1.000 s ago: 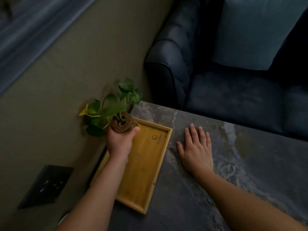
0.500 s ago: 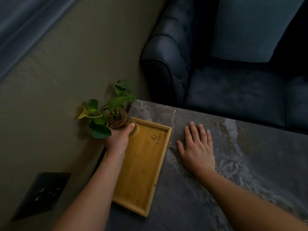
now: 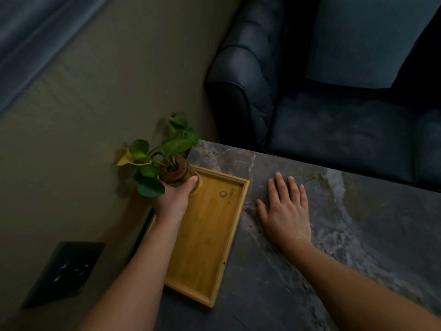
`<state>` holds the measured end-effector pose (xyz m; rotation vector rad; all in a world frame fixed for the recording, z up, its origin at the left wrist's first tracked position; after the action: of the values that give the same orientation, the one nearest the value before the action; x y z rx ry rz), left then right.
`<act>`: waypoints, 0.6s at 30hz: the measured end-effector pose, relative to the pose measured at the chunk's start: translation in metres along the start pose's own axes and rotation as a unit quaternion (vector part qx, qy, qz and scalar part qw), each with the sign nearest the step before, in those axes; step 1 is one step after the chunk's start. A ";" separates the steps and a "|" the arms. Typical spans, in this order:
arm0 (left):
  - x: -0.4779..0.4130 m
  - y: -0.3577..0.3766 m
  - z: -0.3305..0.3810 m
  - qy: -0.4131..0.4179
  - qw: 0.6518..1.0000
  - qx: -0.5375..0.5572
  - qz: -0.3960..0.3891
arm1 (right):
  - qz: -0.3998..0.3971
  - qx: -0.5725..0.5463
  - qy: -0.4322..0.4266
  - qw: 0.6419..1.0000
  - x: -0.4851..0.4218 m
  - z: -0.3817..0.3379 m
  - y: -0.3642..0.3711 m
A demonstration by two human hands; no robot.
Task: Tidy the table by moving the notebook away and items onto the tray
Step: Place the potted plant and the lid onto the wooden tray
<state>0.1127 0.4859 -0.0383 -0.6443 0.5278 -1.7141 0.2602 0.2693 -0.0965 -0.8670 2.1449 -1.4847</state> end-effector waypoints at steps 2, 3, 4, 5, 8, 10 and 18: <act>0.002 0.000 0.000 -0.003 1.000 0.000 -0.003 | 0.002 0.003 0.000 1.000 0.000 0.000 0.000; 0.003 0.001 0.001 -0.007 1.000 0.001 -0.004 | 0.002 0.005 -0.001 1.000 0.000 0.000 0.001; 0.004 0.001 0.000 -0.010 1.000 0.001 -0.006 | 0.001 0.005 -0.001 1.000 0.000 0.000 0.001; 0.004 0.002 0.001 -0.013 1.000 0.001 -0.007 | 0.001 0.006 -0.001 1.000 0.000 0.001 0.001; 0.005 0.001 0.002 -0.021 1.000 -0.007 -0.012 | 0.002 0.006 0.001 1.000 0.000 0.001 0.001; 0.005 0.000 0.003 -0.025 1.000 -0.008 -0.017 | -0.002 0.005 0.002 1.000 0.000 0.001 0.002; 0.056 -0.007 -0.004 -0.027 0.999 -0.019 -0.030 | -0.013 -0.005 0.001 1.000 0.000 0.001 -0.002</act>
<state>0.0951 0.4330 -0.0283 -0.7389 0.5093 -1.7411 0.2612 0.2686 -0.0949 -0.9007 2.1507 -1.4897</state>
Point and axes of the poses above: each hand's wrist, its own x-axis away from the middle knuckle, its own y-axis out of the palm, z = x × y, the point moved 1 cm from there along -x, towards the middle knuckle, and after that the axes turned 9 degrees about -x, right-handed, at the moved point
